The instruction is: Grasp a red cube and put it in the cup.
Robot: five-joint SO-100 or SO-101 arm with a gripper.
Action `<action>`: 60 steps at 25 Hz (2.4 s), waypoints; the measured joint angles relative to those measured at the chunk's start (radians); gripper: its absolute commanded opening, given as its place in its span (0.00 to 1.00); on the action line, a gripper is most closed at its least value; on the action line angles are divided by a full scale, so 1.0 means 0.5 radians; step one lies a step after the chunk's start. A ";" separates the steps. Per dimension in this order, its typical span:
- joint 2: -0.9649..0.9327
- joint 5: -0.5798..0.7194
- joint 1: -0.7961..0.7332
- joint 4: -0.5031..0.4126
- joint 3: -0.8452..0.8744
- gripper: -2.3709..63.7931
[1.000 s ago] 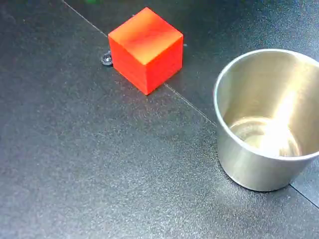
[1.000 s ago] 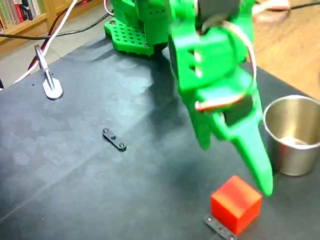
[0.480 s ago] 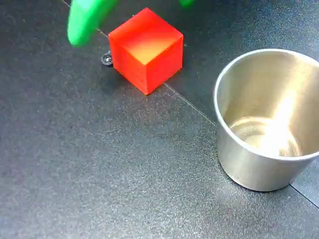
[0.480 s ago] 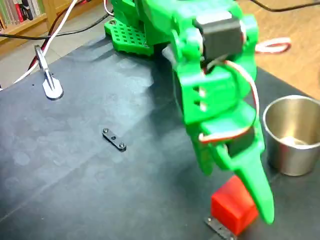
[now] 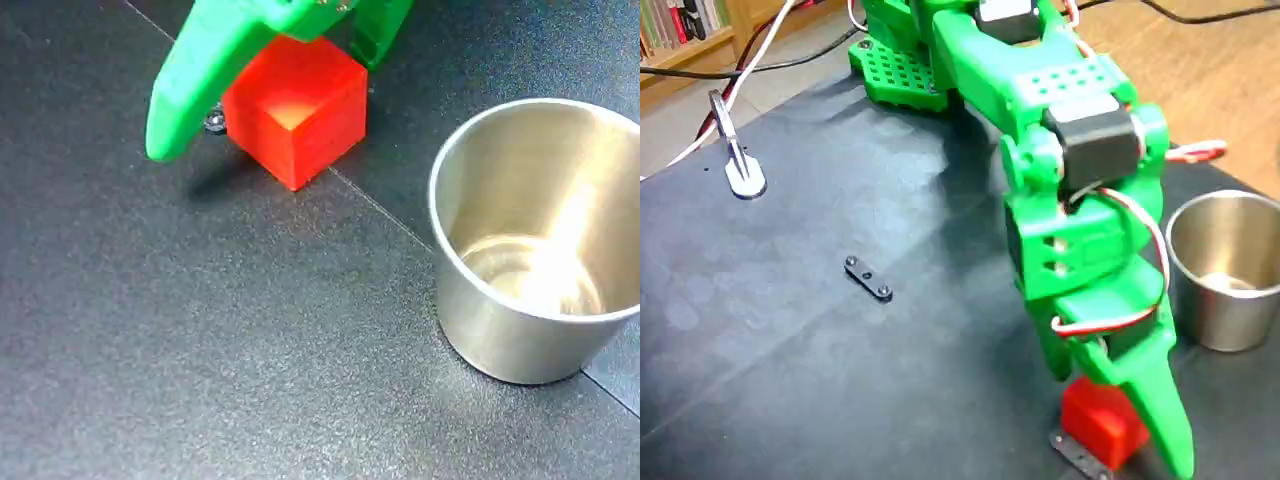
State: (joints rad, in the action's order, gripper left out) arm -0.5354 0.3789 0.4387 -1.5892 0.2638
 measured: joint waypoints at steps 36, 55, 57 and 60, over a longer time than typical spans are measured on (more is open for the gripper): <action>-0.917 -0.018 -0.110 -0.006 0.448 0.03; -1.930 -0.018 -0.657 -0.003 1.285 0.03; -1.930 -0.067 -0.669 -0.003 1.285 0.03; -1.822 -0.196 -0.672 0.043 1.285 0.03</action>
State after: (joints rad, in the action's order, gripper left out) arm -1.4465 0.2807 0.1028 -1.5677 0.9066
